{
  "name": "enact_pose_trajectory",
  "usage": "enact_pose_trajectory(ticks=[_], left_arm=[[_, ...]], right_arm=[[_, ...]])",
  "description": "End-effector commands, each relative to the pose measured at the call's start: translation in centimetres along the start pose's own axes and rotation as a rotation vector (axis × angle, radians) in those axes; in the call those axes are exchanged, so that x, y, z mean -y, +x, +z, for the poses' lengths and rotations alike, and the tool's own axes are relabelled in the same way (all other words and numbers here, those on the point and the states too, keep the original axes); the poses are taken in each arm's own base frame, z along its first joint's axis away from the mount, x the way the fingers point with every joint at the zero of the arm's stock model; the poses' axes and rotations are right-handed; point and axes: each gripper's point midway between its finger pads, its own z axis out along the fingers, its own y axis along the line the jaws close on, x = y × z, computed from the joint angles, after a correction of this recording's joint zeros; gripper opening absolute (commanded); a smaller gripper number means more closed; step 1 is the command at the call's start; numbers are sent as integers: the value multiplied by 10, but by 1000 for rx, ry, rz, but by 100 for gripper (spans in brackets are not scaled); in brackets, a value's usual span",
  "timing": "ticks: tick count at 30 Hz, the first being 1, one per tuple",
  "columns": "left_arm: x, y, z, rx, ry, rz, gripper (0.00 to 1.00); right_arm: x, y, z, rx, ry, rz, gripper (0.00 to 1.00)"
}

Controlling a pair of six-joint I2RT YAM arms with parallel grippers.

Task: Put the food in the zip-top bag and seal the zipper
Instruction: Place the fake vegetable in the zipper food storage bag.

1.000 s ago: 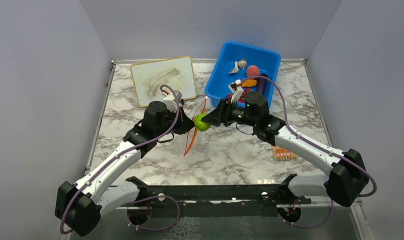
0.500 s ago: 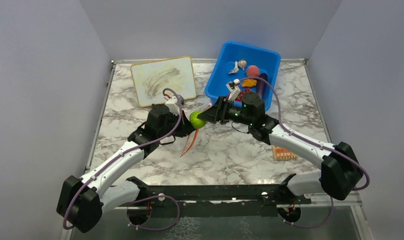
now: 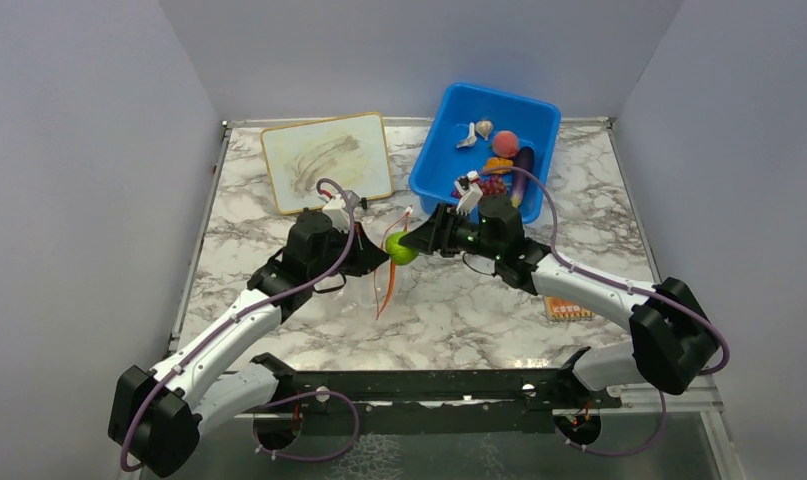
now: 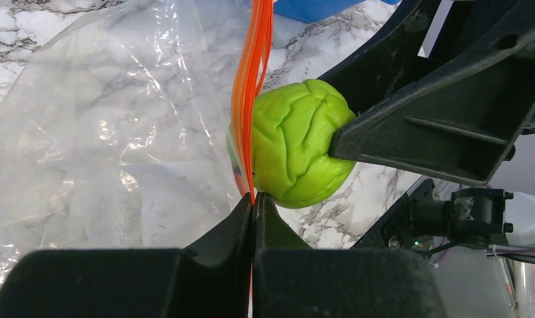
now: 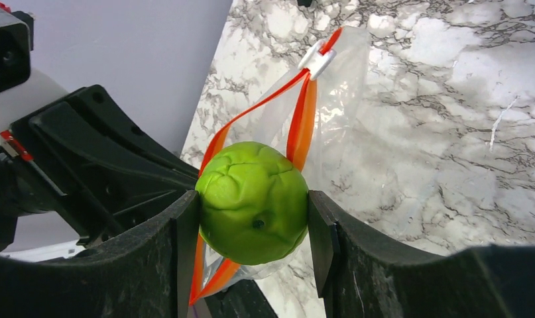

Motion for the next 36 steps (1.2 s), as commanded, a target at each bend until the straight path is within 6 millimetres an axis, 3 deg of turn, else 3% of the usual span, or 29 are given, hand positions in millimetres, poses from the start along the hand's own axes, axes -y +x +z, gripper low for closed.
enact_pose_trajectory(ticks=[1, 13, 22, 25, 30, 34, 36], left_arm=[[28, -29, -10, 88, 79, 15, 0], [43, -33, -15, 99, 154, 81, 0], [42, -22, -7, 53, 193, 135, 0], [29, -19, -4, 41, 137, 150, 0], [19, -15, -2, 31, 88, 141, 0], [-1, -9, 5, 5, -6, 96, 0], [1, 0, 12, -14, 26, 48, 0]], right_arm=[[6, 0, 0, 17, 27, -31, 20], [24, 7, 5, -18, 109, -23, 19], [-7, -13, 9, -4, 41, 29, 18], [-23, -17, 6, -5, -11, 47, 17], [-35, -27, -10, 72, -48, 100, 17], [-42, -31, -30, 144, -85, 97, 17], [-41, -32, -40, 164, -73, 68, 17]])
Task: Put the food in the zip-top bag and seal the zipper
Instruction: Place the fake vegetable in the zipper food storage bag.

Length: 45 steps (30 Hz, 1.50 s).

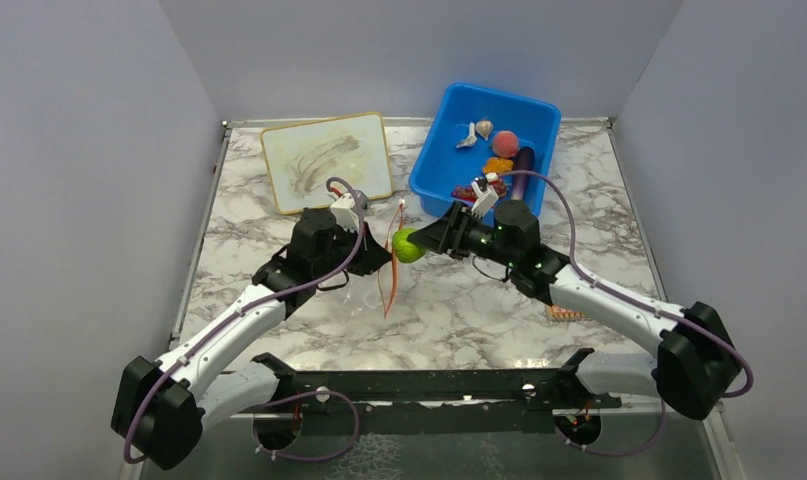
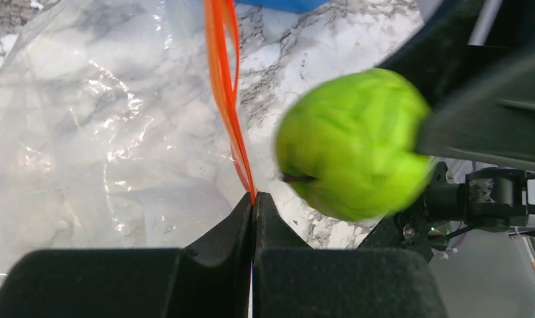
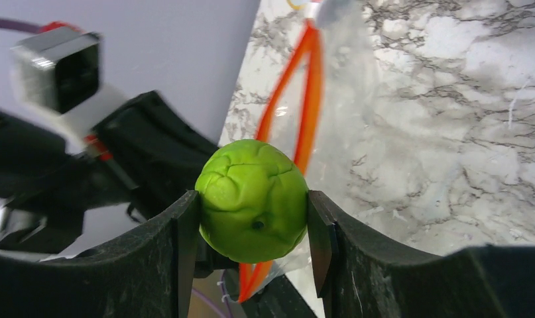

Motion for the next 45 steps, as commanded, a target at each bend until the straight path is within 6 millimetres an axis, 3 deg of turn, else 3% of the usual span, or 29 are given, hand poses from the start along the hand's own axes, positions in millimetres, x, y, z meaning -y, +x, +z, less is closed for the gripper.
enact_pose_trajectory(ticks=[1, 5, 10, 21, 25, 37, 45], left_arm=[[-1, 6, 13, -10, 17, -80, 0], [8, 24, 27, -42, 120, -183, 0], [16, 31, 33, -55, 196, -263, 0], [15, 39, 34, -61, 201, -373, 0], [21, 31, 32, -42, 217, -378, 0], [50, 2, 16, 3, 311, -379, 0], [50, 4, 15, -3, 319, -339, 0]], right_arm=[[-27, -18, -22, 102, -81, -43, 17], [-21, 1, -35, 53, -98, -119, 18], [-30, 37, -48, -61, -270, -118, 17], [-10, 63, -52, -133, -270, -138, 17], [-13, 65, -49, -138, -294, -80, 17], [48, 75, -30, -120, -49, -3, 16], [58, 56, -23, -57, 55, -8, 16]])
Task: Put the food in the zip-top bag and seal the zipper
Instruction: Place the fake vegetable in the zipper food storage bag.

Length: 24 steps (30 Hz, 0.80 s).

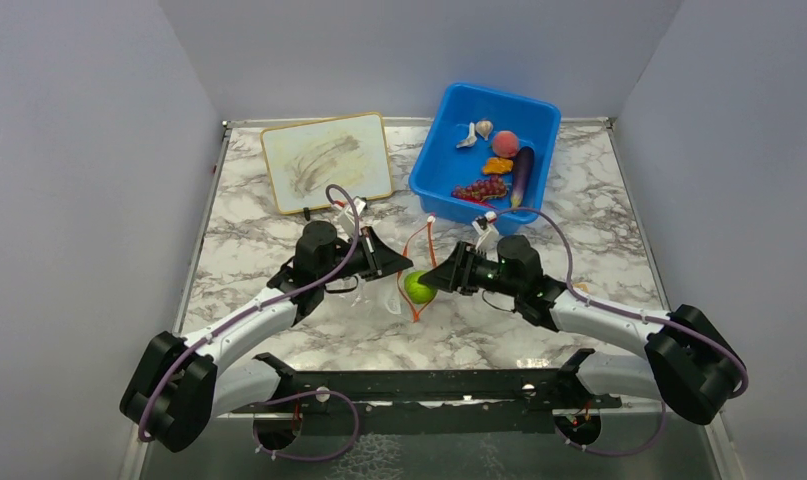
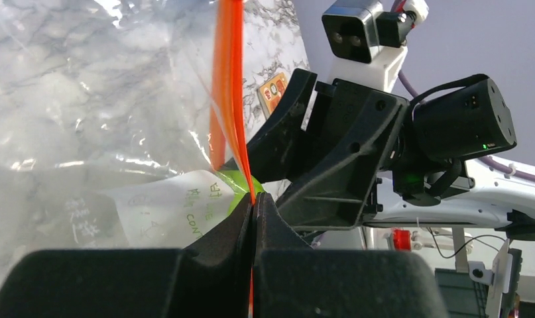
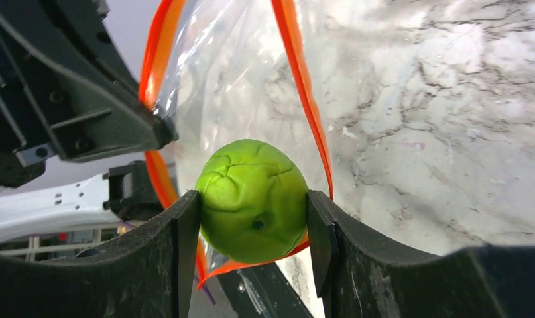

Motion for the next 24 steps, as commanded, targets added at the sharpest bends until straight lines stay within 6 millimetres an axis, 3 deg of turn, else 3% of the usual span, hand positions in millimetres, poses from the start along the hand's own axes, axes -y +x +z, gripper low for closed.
enact_pose_trajectory(ticks=[1, 4, 8, 13, 20, 24], left_arm=[[20, -5, -2, -3, 66, 60, 0], [19, -3, -3, -10, 60, 73, 0], [20, -2, -5, -15, 60, 86, 0], [21, -7, -6, -10, 38, 115, 0], [16, -14, -10, 7, -31, 165, 0], [18, -17, -10, 9, -41, 186, 0]], right_arm=[[6, -26, 6, 88, 98, -16, 16], [8, -44, 7, 147, 162, -15, 18], [-12, -61, 12, 176, 113, -45, 25], [-25, -64, 22, 128, 85, -62, 46], [-40, -75, 9, 135, 91, -155, 67], [-51, -81, 0, 128, 92, -227, 70]])
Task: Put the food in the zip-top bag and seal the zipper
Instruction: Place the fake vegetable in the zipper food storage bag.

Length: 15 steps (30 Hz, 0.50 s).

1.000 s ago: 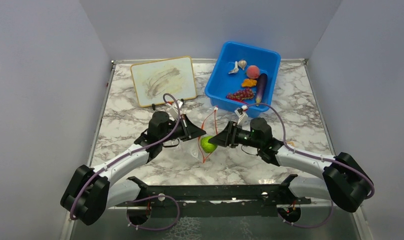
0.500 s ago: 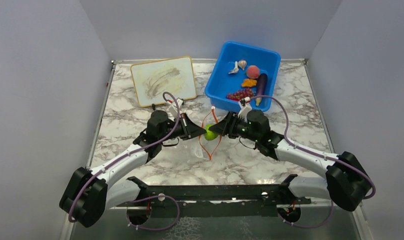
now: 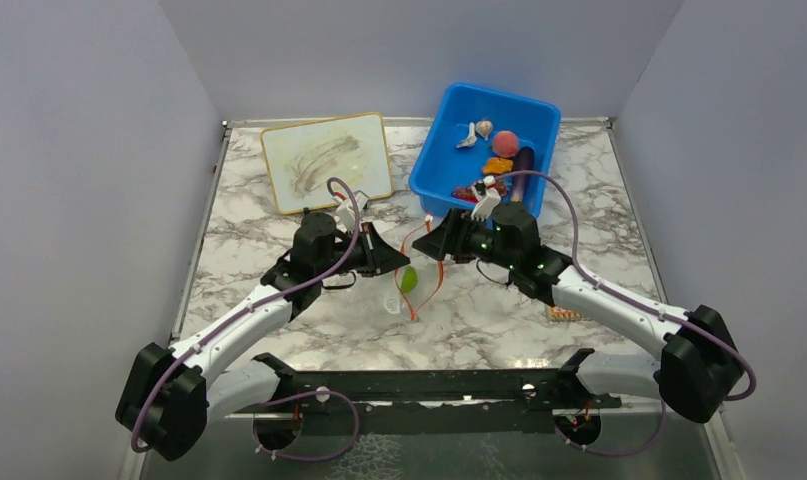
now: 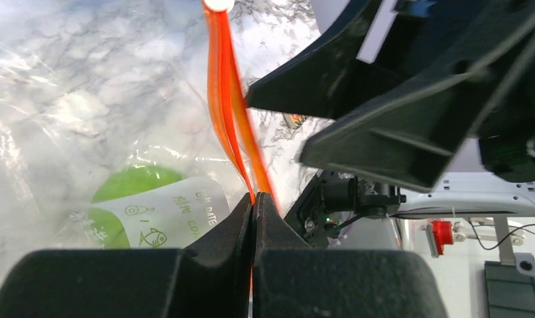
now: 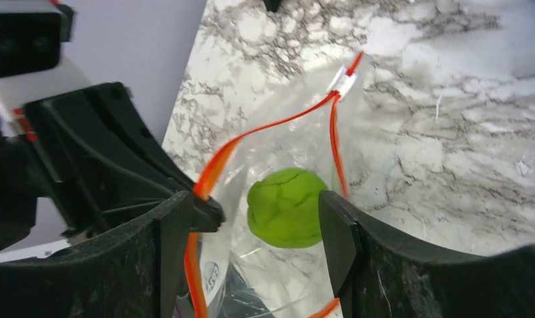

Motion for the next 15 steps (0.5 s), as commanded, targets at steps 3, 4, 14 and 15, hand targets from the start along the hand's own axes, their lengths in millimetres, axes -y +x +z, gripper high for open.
enact_pose_trajectory(ticks=[3, 4, 14, 15], left_arm=[[5, -12, -3, 26, -25, 69, 0], [4, -13, -3, 25, -33, 73, 0], [-24, -29, -21, 19, -265, 271, 0], [-23, -32, -23, 19, -276, 292, 0]], right_arm=[[-29, -26, -19, 29, -36, -141, 70], [-32, -29, -21, 33, -41, -161, 69], [-53, -95, -21, 122, 44, -482, 62], [-52, -104, -18, 134, 71, -513, 61]])
